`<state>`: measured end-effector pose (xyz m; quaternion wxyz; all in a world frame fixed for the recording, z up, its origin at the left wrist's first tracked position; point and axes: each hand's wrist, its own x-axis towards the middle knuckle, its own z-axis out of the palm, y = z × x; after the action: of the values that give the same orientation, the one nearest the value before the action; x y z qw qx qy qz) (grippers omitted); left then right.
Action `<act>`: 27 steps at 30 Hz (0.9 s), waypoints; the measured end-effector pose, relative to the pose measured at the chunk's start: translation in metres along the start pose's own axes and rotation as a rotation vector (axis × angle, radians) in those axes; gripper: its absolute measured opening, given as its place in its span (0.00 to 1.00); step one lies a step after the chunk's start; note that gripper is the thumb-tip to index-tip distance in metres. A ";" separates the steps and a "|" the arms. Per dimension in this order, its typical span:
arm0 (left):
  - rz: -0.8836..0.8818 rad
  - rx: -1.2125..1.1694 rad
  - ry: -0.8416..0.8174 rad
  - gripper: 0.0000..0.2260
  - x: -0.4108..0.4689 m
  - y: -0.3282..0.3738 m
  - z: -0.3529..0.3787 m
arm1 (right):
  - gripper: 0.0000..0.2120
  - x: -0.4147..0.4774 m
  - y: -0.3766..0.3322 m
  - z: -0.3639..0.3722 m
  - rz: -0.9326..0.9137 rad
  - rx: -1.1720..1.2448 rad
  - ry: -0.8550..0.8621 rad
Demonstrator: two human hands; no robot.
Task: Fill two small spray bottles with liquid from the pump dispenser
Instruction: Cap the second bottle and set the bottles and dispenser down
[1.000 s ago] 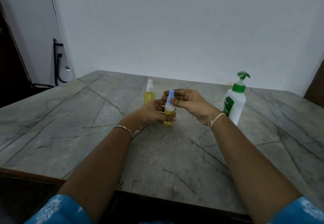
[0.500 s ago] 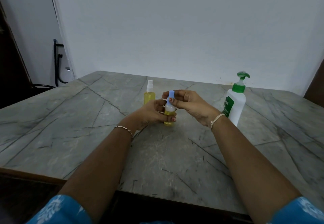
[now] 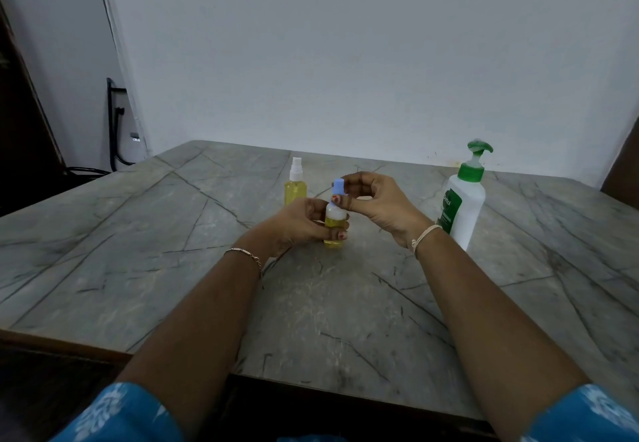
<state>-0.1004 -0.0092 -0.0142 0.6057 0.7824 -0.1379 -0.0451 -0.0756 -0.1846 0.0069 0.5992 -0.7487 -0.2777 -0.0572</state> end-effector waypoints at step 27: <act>0.033 0.158 0.217 0.19 0.022 -0.007 0.021 | 0.10 0.009 0.019 0.016 -0.028 -0.143 0.206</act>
<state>-0.0828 -0.0333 -0.0240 0.5543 0.8255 -0.0875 0.0607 -0.0627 -0.1688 -0.0104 0.5689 -0.7756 -0.2203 -0.1620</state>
